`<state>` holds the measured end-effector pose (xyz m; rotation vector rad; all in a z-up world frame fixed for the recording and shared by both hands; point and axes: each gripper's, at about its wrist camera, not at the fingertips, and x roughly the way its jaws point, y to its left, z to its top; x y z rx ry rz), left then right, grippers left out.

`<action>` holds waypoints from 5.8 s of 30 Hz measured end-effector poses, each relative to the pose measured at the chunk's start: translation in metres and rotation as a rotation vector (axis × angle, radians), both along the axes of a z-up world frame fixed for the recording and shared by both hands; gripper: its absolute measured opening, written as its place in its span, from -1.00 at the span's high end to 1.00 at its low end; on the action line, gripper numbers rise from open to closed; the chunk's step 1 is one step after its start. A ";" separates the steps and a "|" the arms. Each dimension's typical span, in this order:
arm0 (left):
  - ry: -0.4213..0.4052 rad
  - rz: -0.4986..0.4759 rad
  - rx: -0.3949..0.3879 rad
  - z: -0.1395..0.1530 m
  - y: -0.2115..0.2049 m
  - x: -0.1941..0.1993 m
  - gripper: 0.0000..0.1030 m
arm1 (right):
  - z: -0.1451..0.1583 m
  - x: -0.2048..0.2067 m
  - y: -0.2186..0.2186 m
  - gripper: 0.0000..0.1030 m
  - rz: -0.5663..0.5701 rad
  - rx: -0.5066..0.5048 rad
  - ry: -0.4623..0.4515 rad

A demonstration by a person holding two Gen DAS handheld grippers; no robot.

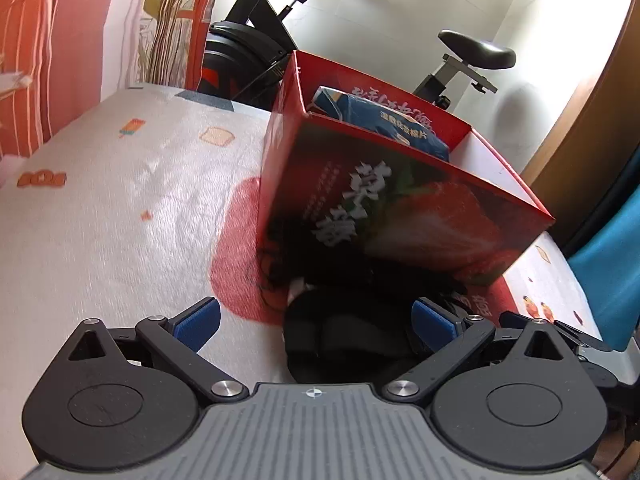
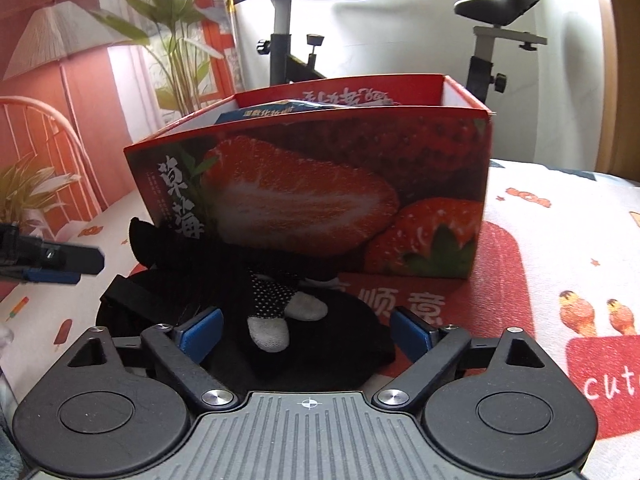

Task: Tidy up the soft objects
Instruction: 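Grasp the black cloth with the left gripper while the right grips another part, then lift the black cloth with both grippers and carry it toward the box, then lower the black cloth into the red box and open both grippers, then withdraw both grippers from the box toward the black eye mask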

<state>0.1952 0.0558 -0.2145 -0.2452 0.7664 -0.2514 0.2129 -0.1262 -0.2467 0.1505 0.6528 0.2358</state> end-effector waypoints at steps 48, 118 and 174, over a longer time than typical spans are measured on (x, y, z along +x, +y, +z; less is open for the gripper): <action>-0.058 -0.021 0.003 0.013 -0.010 0.028 0.32 | 0.021 0.028 0.024 0.76 0.136 0.094 -0.006; -0.012 -0.132 -0.004 0.063 -0.049 0.134 0.26 | 0.075 0.115 -0.037 0.80 -0.037 0.195 -0.045; -0.014 -0.013 0.127 0.022 -0.011 0.007 -0.91 | 0.035 0.008 -0.030 -0.99 -0.106 -0.061 -0.072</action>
